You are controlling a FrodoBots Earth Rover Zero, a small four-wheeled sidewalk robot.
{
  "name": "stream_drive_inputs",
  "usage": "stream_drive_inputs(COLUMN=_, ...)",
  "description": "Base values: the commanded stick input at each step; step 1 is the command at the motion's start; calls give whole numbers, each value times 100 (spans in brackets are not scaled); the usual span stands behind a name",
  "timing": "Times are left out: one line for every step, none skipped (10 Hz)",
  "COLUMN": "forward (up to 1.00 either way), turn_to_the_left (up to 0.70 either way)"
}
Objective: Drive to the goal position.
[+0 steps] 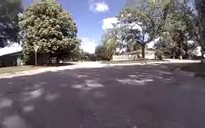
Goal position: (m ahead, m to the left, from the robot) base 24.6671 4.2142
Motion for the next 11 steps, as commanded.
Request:
stream_drive_inputs(forward=85, turn_to_the_left=0)
stream_drive_inputs(forward=85, turn_to_the_left=0)
stream_drive_inputs(forward=85, turn_to_the_left=0)
stream_drive_inputs(forward=85, turn_to_the_left=0)
stream_drive_inputs(forward=85, turn_to_the_left=0)
stream_drive_inputs(forward=85, turn_to_the_left=0)
stream_drive_inputs(forward=85, turn_to_the_left=0)
stream_drive_inputs(forward=85, turn_to_the_left=0)
stream_drive_inputs(forward=85, turn_to_the_left=0)
stream_drive_inputs(forward=85, turn_to_the_left=0)
stream_drive_inputs(forward=85, turn_to_the_left=0)
